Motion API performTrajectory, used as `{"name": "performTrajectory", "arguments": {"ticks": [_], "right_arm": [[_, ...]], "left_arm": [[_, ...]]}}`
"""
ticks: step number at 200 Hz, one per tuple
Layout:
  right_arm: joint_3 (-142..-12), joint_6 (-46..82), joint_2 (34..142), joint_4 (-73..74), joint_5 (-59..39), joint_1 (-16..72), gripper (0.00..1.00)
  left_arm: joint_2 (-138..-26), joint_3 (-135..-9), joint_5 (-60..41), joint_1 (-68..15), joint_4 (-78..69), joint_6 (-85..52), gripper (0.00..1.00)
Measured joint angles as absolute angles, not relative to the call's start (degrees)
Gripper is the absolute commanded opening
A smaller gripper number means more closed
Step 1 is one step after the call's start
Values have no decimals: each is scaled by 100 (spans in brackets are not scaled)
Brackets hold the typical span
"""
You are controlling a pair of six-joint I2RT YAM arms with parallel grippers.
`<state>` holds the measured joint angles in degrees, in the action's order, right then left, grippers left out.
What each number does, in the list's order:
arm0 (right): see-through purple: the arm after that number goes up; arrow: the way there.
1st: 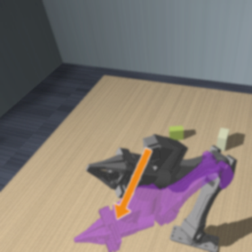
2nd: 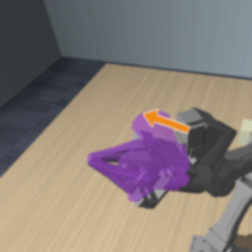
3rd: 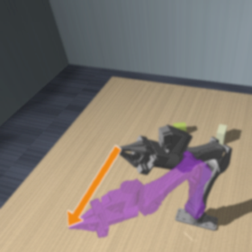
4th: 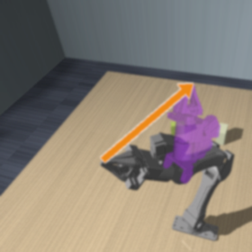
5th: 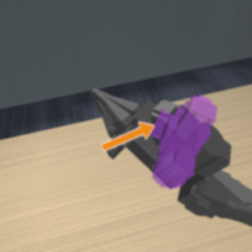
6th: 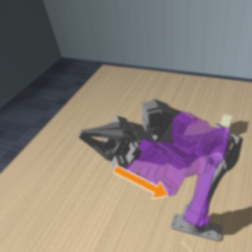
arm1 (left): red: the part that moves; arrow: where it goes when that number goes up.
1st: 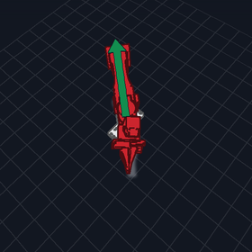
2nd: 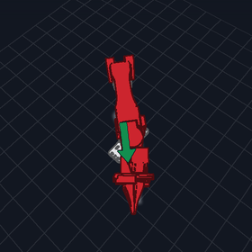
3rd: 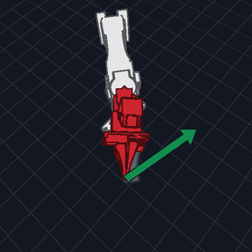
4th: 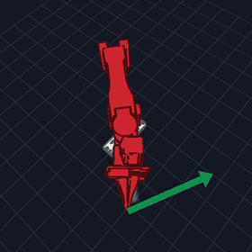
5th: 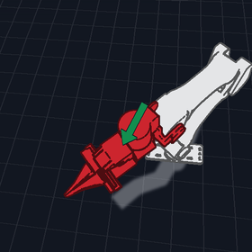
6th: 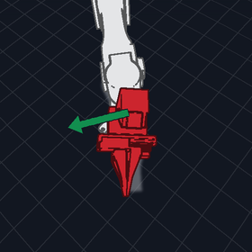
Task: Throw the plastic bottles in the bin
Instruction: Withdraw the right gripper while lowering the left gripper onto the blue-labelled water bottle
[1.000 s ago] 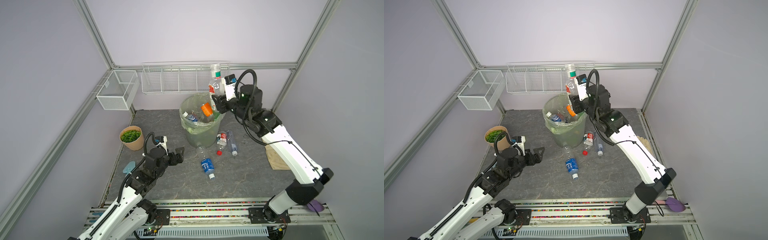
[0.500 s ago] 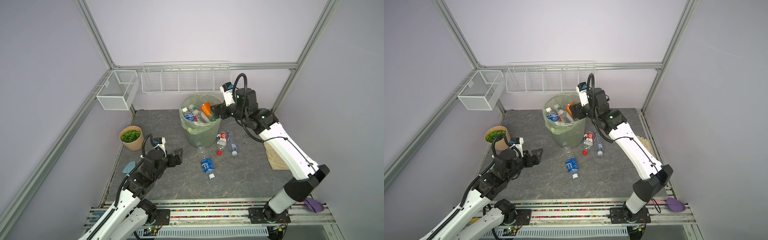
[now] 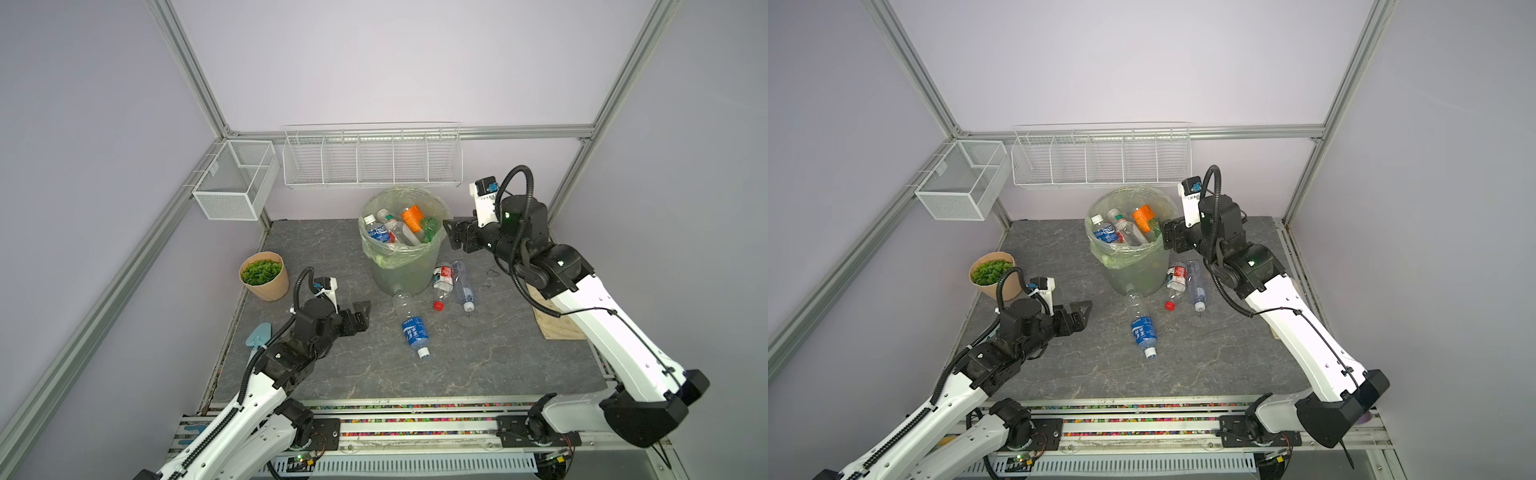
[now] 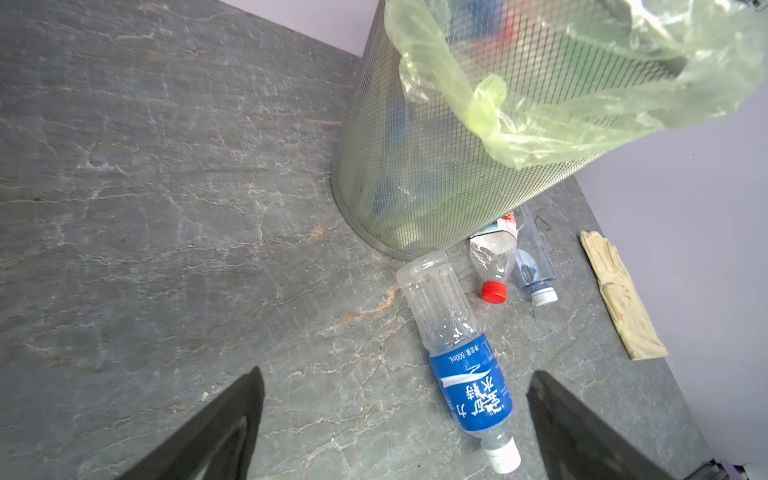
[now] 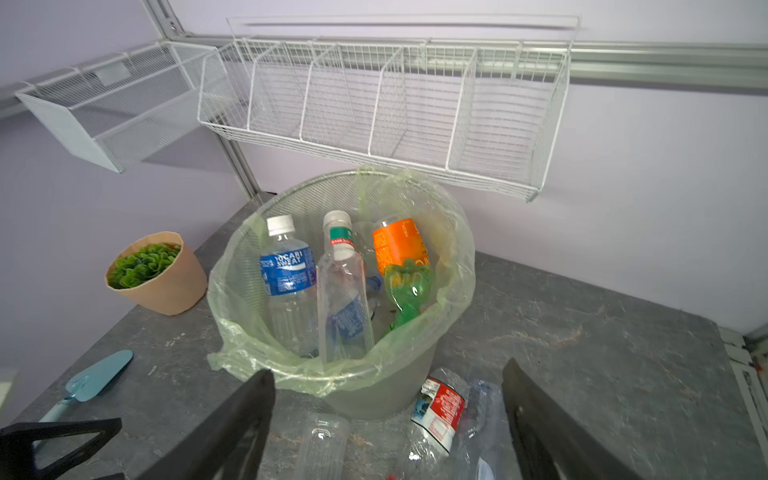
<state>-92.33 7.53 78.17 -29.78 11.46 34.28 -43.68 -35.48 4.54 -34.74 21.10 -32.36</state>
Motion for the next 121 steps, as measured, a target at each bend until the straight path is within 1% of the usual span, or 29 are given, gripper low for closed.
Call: {"name": "performTrajectory", "arguments": {"ticks": [43, 121], "right_arm": [[-8742, 1061, 7625, -3240, 1402, 3194, 88], [-8042, 1422, 7216, -3411, 1433, 2982, 89]], "left_arm": [[-4921, -3496, 460, -4001, 1883, -3566, 99], [-6029, -3472, 462, -4510, 1284, -4101, 100]]}}
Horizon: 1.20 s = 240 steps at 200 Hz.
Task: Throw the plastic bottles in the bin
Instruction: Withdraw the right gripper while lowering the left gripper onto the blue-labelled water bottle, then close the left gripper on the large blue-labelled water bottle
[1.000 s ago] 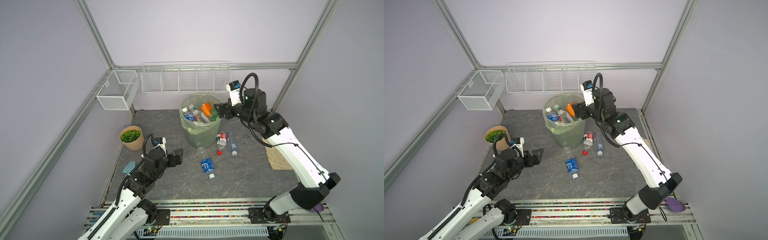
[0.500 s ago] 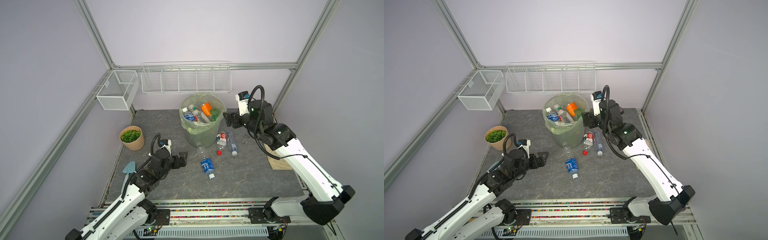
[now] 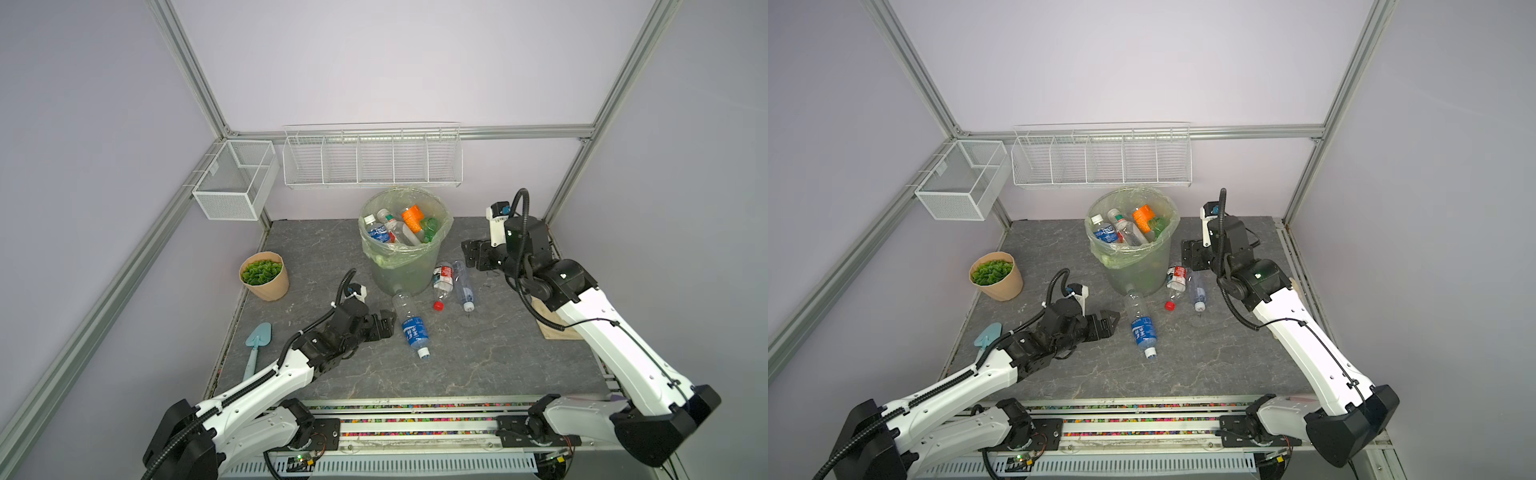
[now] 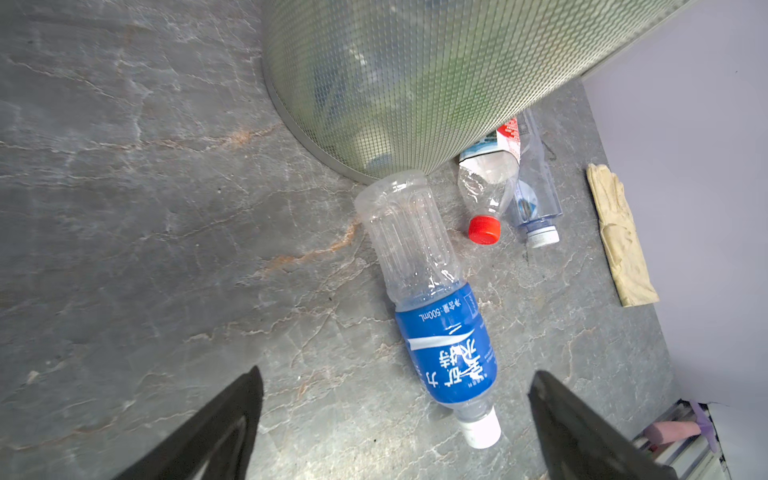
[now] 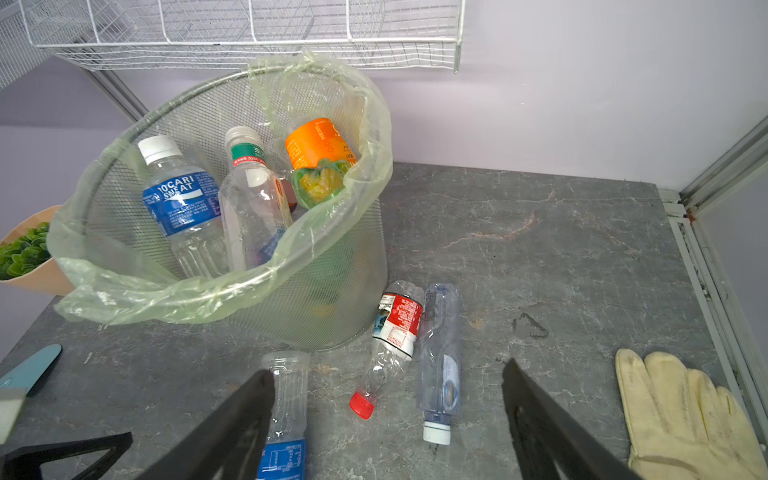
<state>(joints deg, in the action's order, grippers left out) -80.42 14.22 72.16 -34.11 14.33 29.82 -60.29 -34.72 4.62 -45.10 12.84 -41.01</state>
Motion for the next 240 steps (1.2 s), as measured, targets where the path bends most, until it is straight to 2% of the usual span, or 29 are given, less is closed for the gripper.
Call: {"name": "performTrajectory", "arguments": {"ticks": [110, 156, 210, 240], "right_arm": [[-7430, 1588, 6735, -3533, 1439, 2814, 88], [-7258, 1612, 6517, -3540, 1450, 2722, 89], [-7011, 1656, 6346, -3540, 1457, 2659, 88], [-6952, 1675, 6337, -3538, 1455, 2626, 88]], "left_arm": [[-8254, -4930, 714, -5159, 1337, -4475, 100], [-8823, -5293, 932, -5253, 1570, -4626, 97], [-9332, -5642, 1094, -5260, 1785, -4650, 91], [-9544, -5710, 1135, -5280, 1839, -4661, 83]]}}
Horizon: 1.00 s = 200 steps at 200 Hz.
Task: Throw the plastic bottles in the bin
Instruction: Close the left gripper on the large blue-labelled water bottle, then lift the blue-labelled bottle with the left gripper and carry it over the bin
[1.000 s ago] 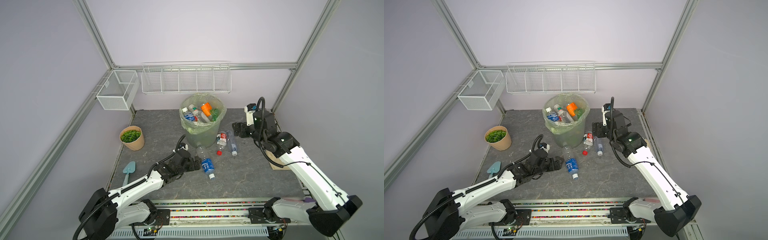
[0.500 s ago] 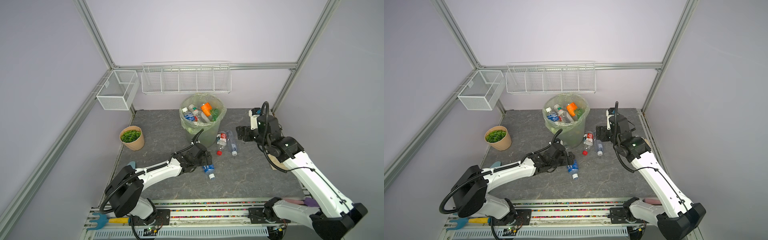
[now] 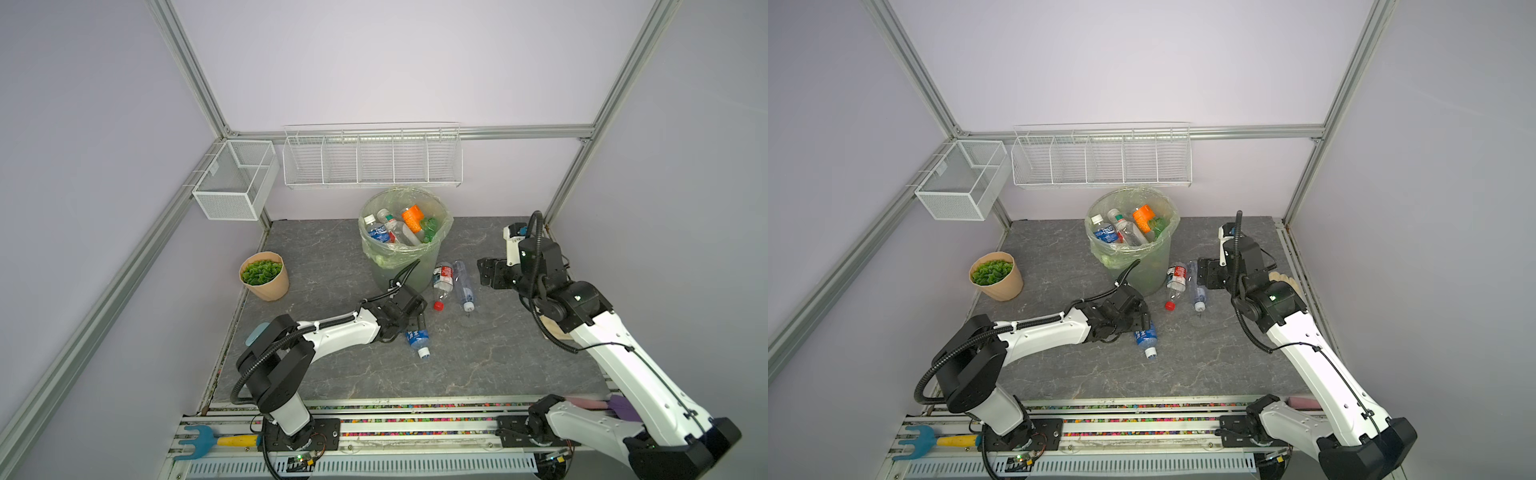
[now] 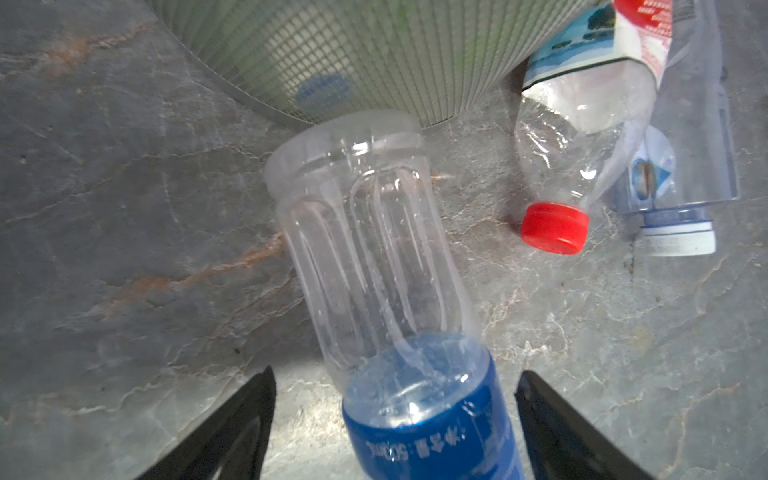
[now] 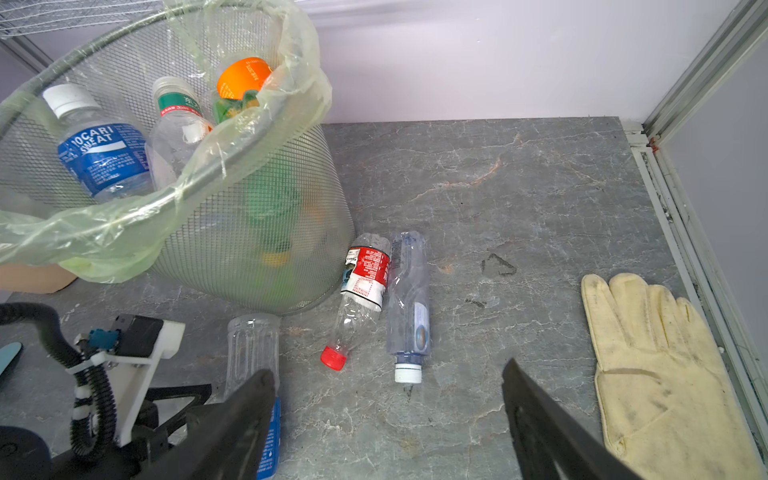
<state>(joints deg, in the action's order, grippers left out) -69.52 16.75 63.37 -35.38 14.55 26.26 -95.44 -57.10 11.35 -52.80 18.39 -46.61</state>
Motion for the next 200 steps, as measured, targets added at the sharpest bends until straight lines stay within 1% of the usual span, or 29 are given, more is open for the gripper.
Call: {"name": "performTrajectory", "arguments": {"ticks": [19, 109, 119, 142, 181, 190, 200], "right_arm": [[-6930, 1680, 6320, -3535, 1452, 2622, 88], [-6851, 1761, 6246, -3538, 1452, 2596, 89], [-6845, 1763, 6226, -3535, 1450, 2596, 89], [-6799, 1774, 6193, -3535, 1439, 2585, 89], [-6674, 1787, 6099, -3535, 1428, 2550, 88], [-6663, 1798, 6086, -3535, 1428, 2547, 89], [-6657, 1802, 6064, -3535, 1428, 2539, 88]], "left_arm": [[-9699, -5824, 1181, -5290, 1892, -4674, 80], [-10256, -6431, 1133, -5290, 2265, -4670, 80], [-10331, -6462, 1059, -5290, 2261, -4672, 78], [-10475, -6471, 939, -5290, 2268, -4689, 70], [-10464, -6469, 886, -5293, 2239, -4748, 44], [-10464, -6466, 886, -5301, 2252, -4753, 41], [-10451, -6464, 899, -5319, 2263, -4755, 40]]}}
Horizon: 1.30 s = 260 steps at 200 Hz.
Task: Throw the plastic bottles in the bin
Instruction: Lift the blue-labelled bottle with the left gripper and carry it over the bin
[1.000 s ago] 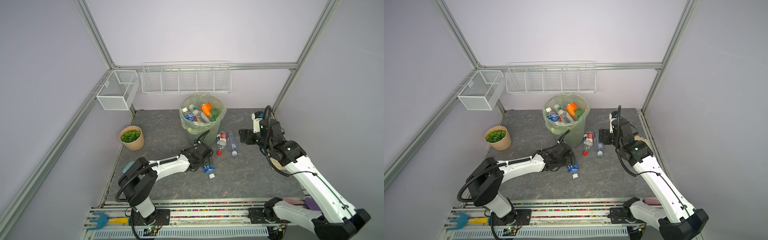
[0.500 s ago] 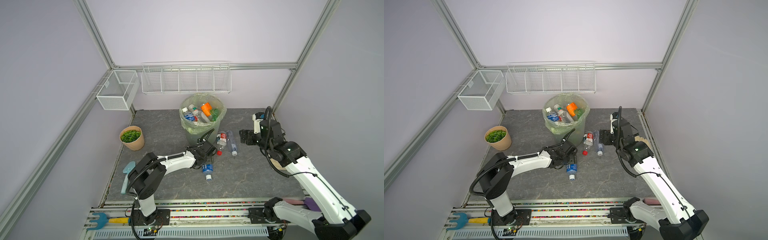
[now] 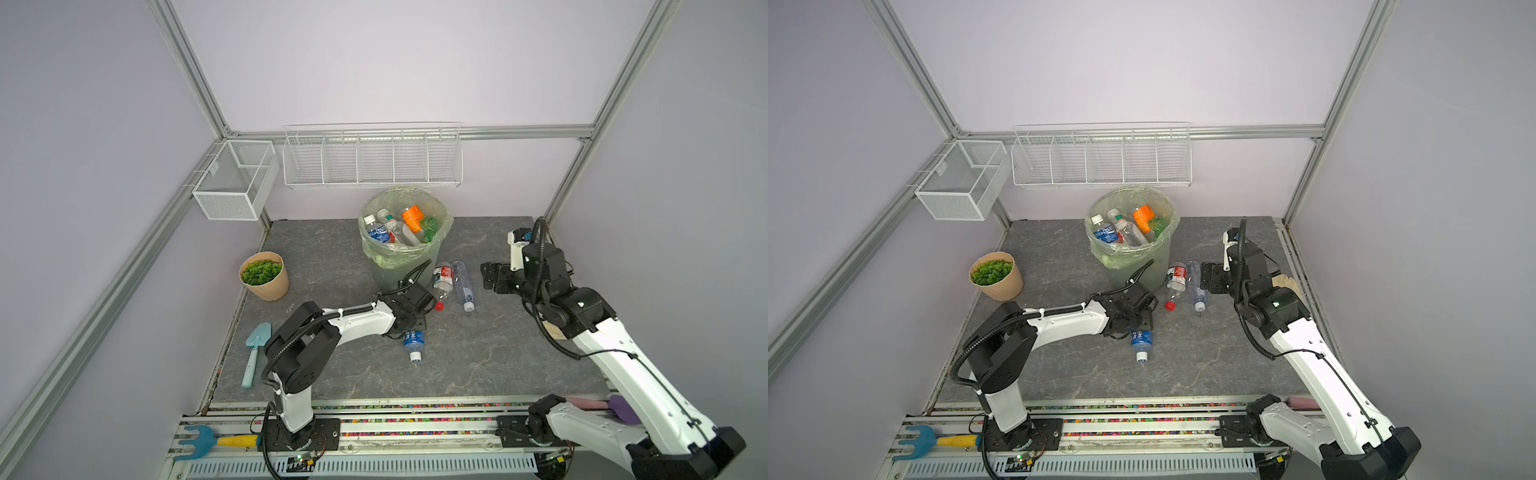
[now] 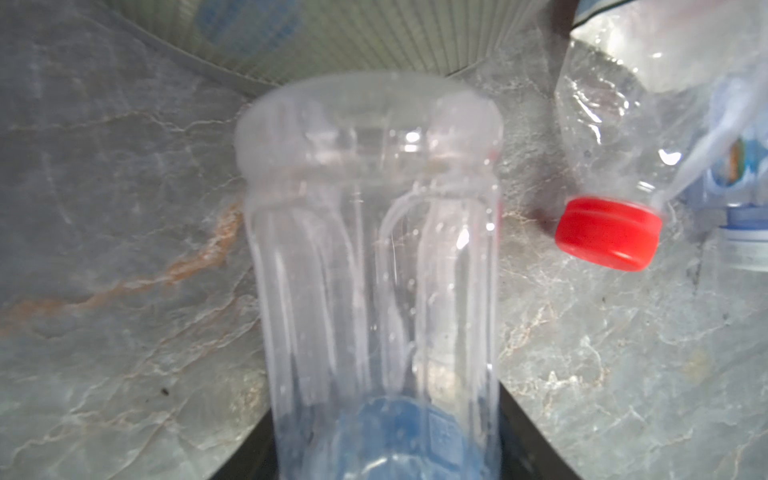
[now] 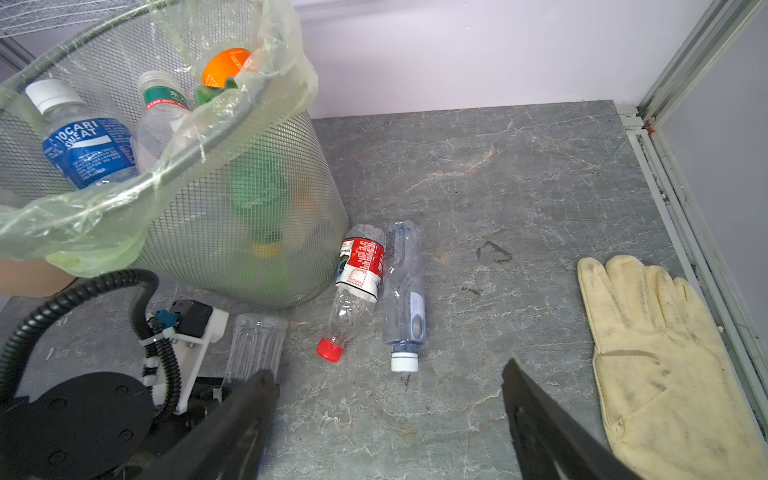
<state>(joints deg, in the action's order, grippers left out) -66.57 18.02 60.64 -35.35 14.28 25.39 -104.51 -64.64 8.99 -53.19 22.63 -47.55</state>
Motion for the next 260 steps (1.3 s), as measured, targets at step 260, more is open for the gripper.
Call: {"name": "performTrajectory", "arguments": {"ticks": [260], "right_arm": [[-6576, 1870, 5833, -3533, 1369, 2471, 88]], "left_arm": [[-5411, -5142, 3468, -5590, 2324, -4053, 20]]}}
